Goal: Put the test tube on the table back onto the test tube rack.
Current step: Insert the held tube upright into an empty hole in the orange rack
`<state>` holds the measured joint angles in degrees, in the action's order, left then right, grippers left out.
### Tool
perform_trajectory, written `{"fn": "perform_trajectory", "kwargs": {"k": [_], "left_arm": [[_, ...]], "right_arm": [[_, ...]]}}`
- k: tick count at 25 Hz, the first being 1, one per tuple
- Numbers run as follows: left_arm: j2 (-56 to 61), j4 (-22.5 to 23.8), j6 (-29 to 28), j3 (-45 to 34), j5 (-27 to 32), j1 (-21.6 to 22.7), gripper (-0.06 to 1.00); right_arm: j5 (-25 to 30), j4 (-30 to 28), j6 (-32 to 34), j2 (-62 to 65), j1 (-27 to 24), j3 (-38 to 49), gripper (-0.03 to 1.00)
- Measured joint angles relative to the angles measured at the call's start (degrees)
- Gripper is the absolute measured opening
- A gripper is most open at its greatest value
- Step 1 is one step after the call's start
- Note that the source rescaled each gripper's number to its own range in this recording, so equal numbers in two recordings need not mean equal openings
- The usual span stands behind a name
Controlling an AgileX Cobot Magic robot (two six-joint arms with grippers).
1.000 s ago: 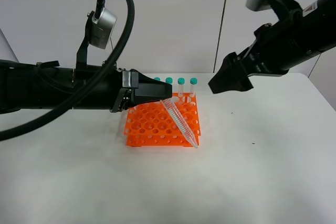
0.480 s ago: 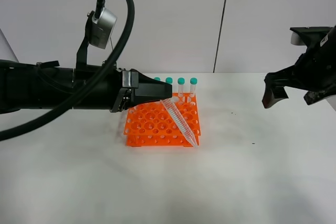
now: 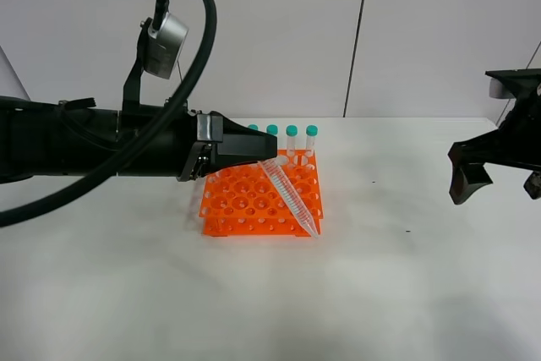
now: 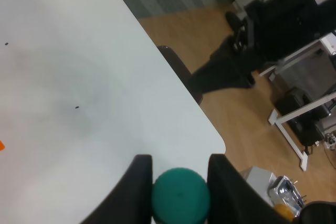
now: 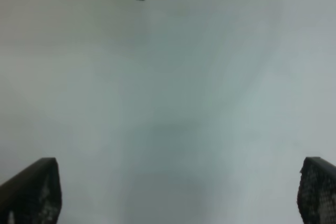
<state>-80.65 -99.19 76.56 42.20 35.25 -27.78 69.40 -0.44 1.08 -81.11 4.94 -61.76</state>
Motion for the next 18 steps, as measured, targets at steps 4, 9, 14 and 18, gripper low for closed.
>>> {"fn": "perform_trajectory", "kwargs": {"k": [4, 9, 14, 18], "left_arm": [[0.0, 0.0, 0.0, 0.0, 0.0, 0.0, 0.0], [0.0, 0.0, 0.0, 0.0, 0.0, 0.0, 0.0], [0.0, 0.0, 0.0, 0.0, 0.2, 0.0, 0.0], [0.0, 0.0, 0.0, 0.0, 0.6, 0.0, 0.0]], "right_arm": [[0.1, 0.4, 0.0, 9.5, 0.0, 9.2, 1.0], [-5.9, 0.4, -1.1, 26.6, 0.0, 22.3, 1.0], [-11.6, 1.0, -2.6, 47.3, 0.0, 31.6, 1.0], [-11.1, 1.1, -2.7, 60.4, 0.0, 33.4, 1.0]]}}
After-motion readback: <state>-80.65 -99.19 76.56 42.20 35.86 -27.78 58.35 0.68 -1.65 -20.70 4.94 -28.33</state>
